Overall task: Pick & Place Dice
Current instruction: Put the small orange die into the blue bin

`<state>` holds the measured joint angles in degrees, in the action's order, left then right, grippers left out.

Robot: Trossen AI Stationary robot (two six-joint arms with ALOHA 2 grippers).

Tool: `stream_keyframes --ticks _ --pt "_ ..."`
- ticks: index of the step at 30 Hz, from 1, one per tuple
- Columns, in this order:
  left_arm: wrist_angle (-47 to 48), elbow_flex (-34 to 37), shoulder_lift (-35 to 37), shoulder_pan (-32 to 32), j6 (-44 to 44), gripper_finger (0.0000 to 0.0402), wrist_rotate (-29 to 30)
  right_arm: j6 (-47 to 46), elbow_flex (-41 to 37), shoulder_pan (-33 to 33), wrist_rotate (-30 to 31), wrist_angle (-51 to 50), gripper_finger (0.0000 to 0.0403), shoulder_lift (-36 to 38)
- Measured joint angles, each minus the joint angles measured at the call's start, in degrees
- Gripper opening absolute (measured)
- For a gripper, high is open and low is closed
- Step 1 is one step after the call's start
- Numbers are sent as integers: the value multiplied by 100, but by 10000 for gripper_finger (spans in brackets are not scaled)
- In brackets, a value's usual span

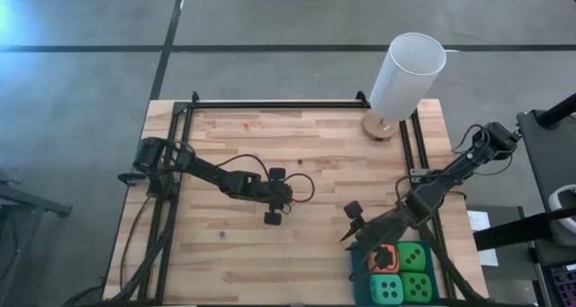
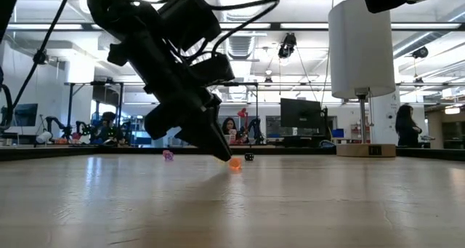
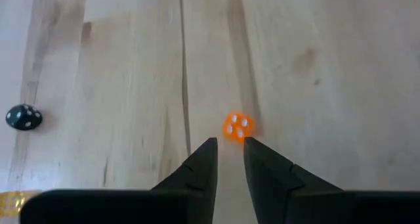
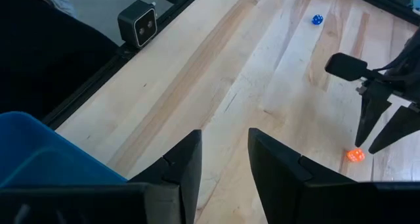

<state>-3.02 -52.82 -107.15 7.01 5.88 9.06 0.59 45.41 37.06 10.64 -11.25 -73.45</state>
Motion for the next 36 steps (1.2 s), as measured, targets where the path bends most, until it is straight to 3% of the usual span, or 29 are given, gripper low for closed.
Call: stream_keyframes --ticks 13,24,36 --pt "-76 2 0 -13 -76 78 -53 5 0 0 -1 4 130 0" --pt "-343 -119 -360 -24 -54 78 -72 52 0 1 0 96 116 0" --pt "-680 -638 -487 -37 182 78 -72 159 0 -142 5 175 130 -7"
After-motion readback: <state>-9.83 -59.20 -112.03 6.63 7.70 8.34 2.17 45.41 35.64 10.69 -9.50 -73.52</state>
